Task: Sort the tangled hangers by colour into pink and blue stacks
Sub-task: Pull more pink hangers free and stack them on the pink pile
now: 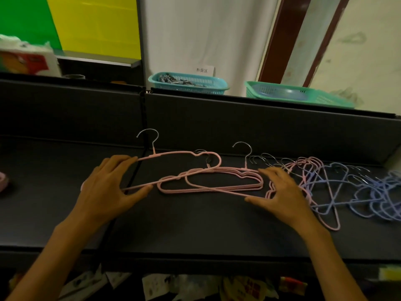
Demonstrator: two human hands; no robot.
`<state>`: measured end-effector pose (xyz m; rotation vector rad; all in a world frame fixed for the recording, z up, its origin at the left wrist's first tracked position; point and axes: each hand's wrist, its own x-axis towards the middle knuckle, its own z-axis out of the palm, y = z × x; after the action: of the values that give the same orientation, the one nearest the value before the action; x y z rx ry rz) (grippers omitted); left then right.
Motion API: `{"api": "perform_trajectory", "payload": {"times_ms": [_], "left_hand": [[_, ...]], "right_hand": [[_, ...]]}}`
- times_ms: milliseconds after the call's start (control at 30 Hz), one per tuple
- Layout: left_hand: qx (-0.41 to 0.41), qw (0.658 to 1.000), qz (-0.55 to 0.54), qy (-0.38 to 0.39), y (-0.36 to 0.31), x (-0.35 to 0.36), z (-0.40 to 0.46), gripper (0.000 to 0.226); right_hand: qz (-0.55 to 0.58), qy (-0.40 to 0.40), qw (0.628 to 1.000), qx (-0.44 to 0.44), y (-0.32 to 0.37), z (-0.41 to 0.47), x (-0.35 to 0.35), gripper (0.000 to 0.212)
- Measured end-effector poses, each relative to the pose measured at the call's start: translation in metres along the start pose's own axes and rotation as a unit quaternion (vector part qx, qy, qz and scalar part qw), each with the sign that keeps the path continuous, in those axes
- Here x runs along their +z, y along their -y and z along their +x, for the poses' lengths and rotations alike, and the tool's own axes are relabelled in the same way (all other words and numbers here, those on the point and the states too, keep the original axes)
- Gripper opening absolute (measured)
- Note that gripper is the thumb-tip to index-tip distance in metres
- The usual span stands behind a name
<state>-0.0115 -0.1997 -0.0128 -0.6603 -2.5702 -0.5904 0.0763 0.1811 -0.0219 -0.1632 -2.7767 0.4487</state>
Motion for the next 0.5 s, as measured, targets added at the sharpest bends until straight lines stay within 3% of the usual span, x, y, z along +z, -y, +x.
{"api": "perform_trajectory", "payload": {"times_ms": [267,500], "left_hand": [[-0.045,0.998,0.025,-0.029,0.022,-0.04,-0.054,0.084],[-0.112,0.992,0.025,-0.061,0.085,-0.094,-0.104,0.084]], "right_hand": [[0.022,0.004,0.999,-0.036,0.035,-0.001,0.013,0.09],[0.045,0.028,0.996,-0.075,0.111,0.011,0.037,0.094]]}}
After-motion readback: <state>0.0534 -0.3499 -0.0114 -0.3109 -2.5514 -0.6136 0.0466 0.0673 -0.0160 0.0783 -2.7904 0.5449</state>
